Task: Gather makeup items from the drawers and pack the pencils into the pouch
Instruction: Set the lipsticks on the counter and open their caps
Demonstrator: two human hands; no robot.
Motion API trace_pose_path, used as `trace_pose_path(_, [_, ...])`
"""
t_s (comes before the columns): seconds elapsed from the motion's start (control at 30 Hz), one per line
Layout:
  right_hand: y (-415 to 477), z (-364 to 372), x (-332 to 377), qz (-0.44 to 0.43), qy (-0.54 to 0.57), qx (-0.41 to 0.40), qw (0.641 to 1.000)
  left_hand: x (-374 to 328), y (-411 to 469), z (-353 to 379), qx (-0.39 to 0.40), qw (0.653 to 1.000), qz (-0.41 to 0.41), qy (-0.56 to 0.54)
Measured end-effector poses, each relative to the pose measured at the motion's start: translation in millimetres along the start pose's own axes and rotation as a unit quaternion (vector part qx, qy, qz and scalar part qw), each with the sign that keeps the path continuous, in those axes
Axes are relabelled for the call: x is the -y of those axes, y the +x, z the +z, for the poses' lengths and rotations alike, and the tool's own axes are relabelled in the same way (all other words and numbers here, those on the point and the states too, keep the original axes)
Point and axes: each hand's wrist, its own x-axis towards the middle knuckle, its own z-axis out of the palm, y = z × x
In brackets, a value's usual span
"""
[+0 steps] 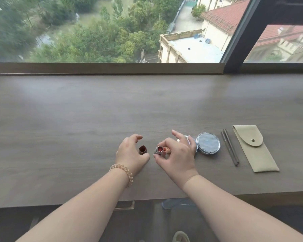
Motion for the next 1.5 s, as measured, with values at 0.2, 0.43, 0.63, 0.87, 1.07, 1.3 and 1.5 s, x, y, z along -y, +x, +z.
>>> trace_pose_path(0.2, [11.2, -7.4, 15.3, 0.059, 0.02, -0.022, 0.998, -32.0, -21.5, -26.9, 0.0, 0.981, 0.057, -0.184])
trace_pose_path(0.43, [17.4, -22.6, 30.2, 0.074, 0.084, -0.018, 0.994, -47.3, -22.4, -29.4, 0.015, 0.961, 0.045, -0.271])
trace_pose_path(0.63, [16.8, -47.8, 25.3, 0.2, 0.442, 0.16, 0.86, -49.5, -22.0, -40.0, 0.055, 0.93, 0.028, -0.363])
trace_pose_path(0.87, [16.5, -45.3, 32.1, 0.117, 0.197, 0.047, 0.972, -51.1, -21.8, -35.8, 0.07, 0.906, 0.017, -0.418])
trace_pose_path(1.07, [13.9, -40.3, 31.5, 0.094, 0.2, 0.045, 0.974, -51.6, -21.4, -37.3, 0.073, 0.897, 0.01, -0.435])
trace_pose_path(1.3, [14.4, -32.7, 25.3, 0.118, 0.266, 0.13, 0.948, -52.8, -20.4, -35.3, 0.077, 0.907, 0.026, -0.412])
trace_pose_path(1.5, [14.2, -45.1, 21.2, 0.062, 0.165, 0.106, 0.979, -47.1, -12.7, -33.8, 0.047, 0.932, 0.019, -0.36])
